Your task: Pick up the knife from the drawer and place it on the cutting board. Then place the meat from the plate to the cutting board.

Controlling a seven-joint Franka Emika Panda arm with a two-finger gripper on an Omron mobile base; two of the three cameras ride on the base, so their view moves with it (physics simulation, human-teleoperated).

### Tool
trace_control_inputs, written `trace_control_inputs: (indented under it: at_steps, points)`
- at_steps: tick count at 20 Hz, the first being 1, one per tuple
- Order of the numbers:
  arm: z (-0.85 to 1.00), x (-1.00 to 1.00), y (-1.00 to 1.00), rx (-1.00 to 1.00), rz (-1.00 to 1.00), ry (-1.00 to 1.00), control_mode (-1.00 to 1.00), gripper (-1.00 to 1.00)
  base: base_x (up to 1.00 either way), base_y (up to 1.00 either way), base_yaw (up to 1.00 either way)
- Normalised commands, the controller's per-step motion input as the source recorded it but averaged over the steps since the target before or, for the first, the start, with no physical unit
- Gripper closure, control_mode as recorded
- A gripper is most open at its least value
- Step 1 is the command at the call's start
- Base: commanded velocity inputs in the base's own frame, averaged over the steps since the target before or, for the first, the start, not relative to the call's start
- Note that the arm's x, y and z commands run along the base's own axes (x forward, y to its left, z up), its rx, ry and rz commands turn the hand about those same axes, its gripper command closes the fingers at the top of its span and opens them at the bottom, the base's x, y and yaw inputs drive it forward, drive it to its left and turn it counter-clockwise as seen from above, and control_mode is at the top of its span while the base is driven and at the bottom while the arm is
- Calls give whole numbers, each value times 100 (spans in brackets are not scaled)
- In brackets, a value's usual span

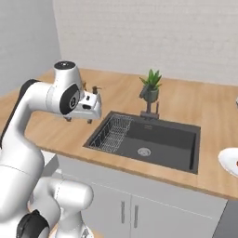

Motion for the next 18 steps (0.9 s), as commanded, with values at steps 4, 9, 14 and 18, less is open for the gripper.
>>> trace_control_inputs:
  at_steps: [4, 9, 14, 18]
  points:
    - [0, 0, 0, 0, 0, 0, 100, -100, 1, -58, 71]
    - [0, 0, 0, 0, 0, 0, 100, -100, -5, -29, 83]
    - [0, 0, 0, 0, 0, 0, 100, -100, -15, -36, 81]
    - [0, 0, 0, 0, 0, 0, 100, -100, -16, -57, 71]
